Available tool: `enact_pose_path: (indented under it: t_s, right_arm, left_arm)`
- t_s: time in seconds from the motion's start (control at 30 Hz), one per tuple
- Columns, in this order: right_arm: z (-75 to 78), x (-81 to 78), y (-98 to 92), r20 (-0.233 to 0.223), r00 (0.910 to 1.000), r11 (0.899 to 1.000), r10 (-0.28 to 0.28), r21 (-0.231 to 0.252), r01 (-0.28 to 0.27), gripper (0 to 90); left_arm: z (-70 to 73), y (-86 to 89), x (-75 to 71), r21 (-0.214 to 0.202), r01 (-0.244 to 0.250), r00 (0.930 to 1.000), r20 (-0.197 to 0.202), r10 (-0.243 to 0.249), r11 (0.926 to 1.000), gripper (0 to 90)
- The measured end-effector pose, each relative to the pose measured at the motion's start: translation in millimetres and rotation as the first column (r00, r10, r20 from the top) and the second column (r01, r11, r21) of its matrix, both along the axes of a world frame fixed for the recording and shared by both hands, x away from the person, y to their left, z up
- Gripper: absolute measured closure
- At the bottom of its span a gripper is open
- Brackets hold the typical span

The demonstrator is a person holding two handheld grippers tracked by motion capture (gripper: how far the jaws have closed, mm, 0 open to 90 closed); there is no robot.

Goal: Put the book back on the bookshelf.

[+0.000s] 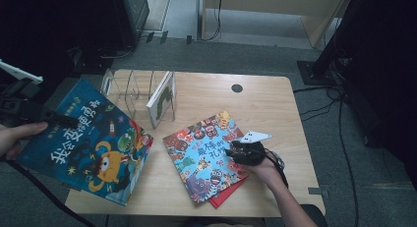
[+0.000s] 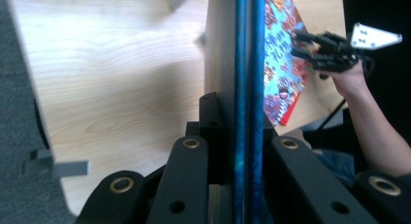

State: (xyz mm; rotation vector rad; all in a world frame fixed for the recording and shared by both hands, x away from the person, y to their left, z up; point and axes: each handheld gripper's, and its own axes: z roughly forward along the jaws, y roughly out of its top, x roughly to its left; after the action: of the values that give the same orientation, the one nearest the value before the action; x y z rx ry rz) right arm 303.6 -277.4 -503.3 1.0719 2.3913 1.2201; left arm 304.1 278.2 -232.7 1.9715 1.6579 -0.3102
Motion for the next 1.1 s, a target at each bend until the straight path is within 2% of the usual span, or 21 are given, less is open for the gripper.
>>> enact_pose_path:
  t_s: [0.17,0.23,0.3,0.57,0.77,0.83,0.93,1.03,1.07,1.1]
  right_arm:
    - [-0.2,1.0,-0.1,0.001,1.0,1.0,-0.006,0.003,0.006,51.4]
    - [-0.3,0.7,0.0,0.002,1.0,1.0,-0.006,0.002,0.006,51.3]
    - [-0.5,0.6,0.0,0.003,1.0,1.0,-0.007,0.003,0.007,51.5]
    - [-0.9,-0.2,0.5,0.005,1.0,1.0,-0.006,0.004,0.006,49.5]
    - [-1.1,-1.9,2.5,0.016,0.9998,1.0,-0.008,-0.009,0.008,49.0]
    - [-1.1,-2.4,3.0,0.02,0.9997,1.0,-0.011,-0.013,0.011,48.9]
    - [-1.5,-3.3,4.3,0.034,0.9993,1.0,-0.013,-0.023,0.014,48.9]
    - [-2.5,-4.8,4.3,0.038,0.9991,1.0,-0.02,-0.017,0.021,49.0]
    - [-2.8,-5.3,4.6,0.041,0.9989,1.0,-0.024,-0.016,0.024,49.0]
    - [-2.8,-5.3,4.6,0.041,0.9989,1.0,-0.024,-0.016,0.024,49.0]
  left_arm:
    - [-4.8,16.3,7.5,0.031,-0.043,0.999,-0.003,0.044,0.9986,83.4]
    - [-3.9,20.9,14.4,0.051,-0.058,0.9983,-0.001,0.058,0.997,83.3]
    - [-3.8,28.8,23.3,0.055,-0.105,0.9944,-0.004,0.105,0.993,83.3]
    - [0.2,40.3,55.0,0.084,-0.161,0.9869,0.01,0.161,0.9833,83.4]
    - [6.2,40.9,69.9,0.088,-0.181,0.9836,0.014,0.18,0.9797,83.5]
    - [9.2,40.0,76.4,0.102,-0.188,0.9822,0.012,0.188,0.9769,83.6]
    - [12.5,33.6,86.9,0.134,-0.176,0.9843,0.005,0.177,0.9753,83.4]
    - [13.8,28.4,98.2,0.145,-0.181,0.9833,0.003,0.182,0.9729,83.5]
    - [14.1,27.2,106.1,0.149,-0.177,0.984,0.005,0.178,0.973,83.6]
    - [14.1,27.2,106.1,0.149,-0.177,0.984,0.005,0.178,0.973,83.5]
